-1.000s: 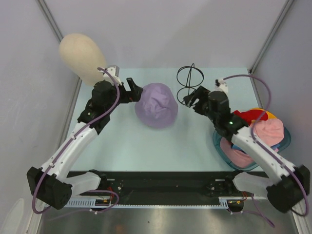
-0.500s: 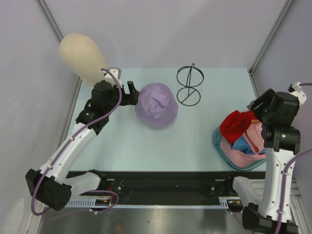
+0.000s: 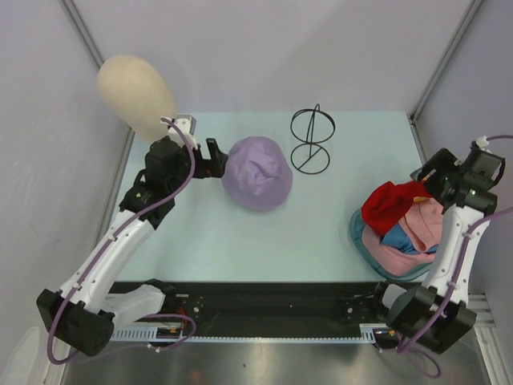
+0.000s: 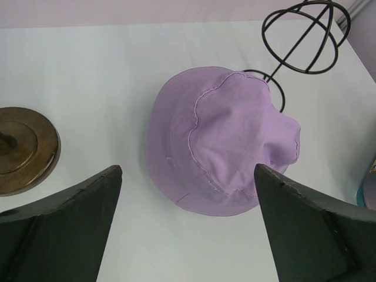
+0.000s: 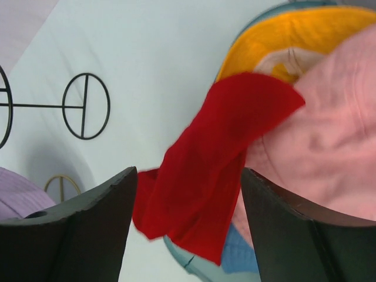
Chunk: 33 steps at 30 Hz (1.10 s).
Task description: Stack the hats
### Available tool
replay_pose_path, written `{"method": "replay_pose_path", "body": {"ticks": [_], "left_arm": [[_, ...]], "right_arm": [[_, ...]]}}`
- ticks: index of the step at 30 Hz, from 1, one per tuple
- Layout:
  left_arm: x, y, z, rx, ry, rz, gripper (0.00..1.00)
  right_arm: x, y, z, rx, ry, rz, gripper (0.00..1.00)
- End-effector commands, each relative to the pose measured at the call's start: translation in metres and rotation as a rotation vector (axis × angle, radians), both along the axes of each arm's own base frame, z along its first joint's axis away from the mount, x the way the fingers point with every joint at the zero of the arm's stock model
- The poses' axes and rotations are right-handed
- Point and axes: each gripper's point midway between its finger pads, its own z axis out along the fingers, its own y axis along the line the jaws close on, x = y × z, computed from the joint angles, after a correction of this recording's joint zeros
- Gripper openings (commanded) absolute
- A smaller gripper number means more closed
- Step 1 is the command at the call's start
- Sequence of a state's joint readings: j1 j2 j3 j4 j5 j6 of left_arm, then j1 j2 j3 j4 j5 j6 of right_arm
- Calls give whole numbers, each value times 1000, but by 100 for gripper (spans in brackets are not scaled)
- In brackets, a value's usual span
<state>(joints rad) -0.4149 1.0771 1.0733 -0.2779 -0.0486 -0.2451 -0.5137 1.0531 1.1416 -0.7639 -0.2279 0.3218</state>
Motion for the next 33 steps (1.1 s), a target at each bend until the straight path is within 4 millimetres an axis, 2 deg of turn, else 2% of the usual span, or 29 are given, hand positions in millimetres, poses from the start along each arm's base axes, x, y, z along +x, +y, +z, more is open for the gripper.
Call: {"method": "replay_pose_path", "body": {"ticks": [1,2,3,5,6,9,14,15,21,29,33], "left_arm": [[-13,3,5,-11,-26,-8,100],[-17,5,9,-16,-39,-5,100],[-19,7,8,-16,-39,-4,100],[-22,8,4,-14,-37,-2,100],[-23,9,3,-10,-37,-5,100],[-25,9,-2,2,-33,-12,100],[-26,6,-5,1,-31,-32,100],[-26,5,-5,-4,-31,-35,100],[-23,4,-6,-21,-37,-28,100],[-19,5,-13,-7,-34,-17,100],[-20,6,-17,-5,-29,-13,100]], "right_arm": [[33,-24,44,-162,-87,123,77],[36,-31,45,-177,-71,119,78],[38,-43,37,-182,-28,107,79],[42,-51,36,-165,-28,106,79],[43,-61,26,-138,-13,102,78],[46,-66,9,-116,18,139,78],[41,-79,-26,-76,77,146,78],[42,-82,-28,-64,67,145,78],[52,-75,-40,30,43,218,78],[50,-45,-54,130,21,308,77],[51,-36,-52,117,17,352,75]]}}
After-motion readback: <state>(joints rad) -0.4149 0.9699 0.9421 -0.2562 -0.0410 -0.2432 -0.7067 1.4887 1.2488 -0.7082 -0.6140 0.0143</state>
